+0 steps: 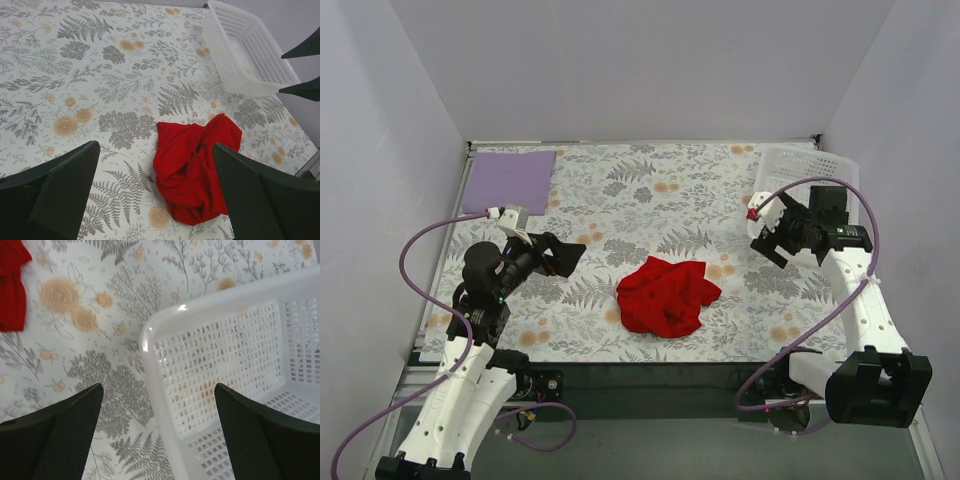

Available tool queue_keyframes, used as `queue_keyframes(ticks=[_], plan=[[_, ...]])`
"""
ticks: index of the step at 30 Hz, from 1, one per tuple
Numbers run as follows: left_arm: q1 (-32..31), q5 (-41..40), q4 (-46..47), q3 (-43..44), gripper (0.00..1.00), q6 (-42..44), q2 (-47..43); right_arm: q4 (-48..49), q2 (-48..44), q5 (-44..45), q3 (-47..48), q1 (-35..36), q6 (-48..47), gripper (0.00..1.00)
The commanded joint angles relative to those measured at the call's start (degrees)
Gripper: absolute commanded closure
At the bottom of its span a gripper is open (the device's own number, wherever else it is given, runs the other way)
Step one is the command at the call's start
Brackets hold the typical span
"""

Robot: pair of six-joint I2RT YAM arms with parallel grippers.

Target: Fold and stack the t-shirts

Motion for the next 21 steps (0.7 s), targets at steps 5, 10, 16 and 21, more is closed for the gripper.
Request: queue_keyframes(ticks=[5, 10, 16, 21], plan=[[-0.22, 0.53, 0.5, 0.01, 0.05, 0.92, 0.03, 12.26, 16.12, -6.07, 13.65, 1.6, 40.72, 0.1], [-0.22, 0.18, 0.5, -0.08, 0.05, 1.01, 0.12, 17.9, 28.0, 21.87, 19.98, 10.12, 62.56, 0.12], [-0.22, 0.09, 0.42, -0.08, 0.05, 1.01, 0.21, 20.63, 35.47, 43.96, 23.06, 13.03, 63.1, 0.14], [-0.22, 0.27, 0.59, -0.16, 0.05, 1.09, 0.04, 20.63, 38.99, 38.28, 22.98, 12.24, 62.39, 0.35]])
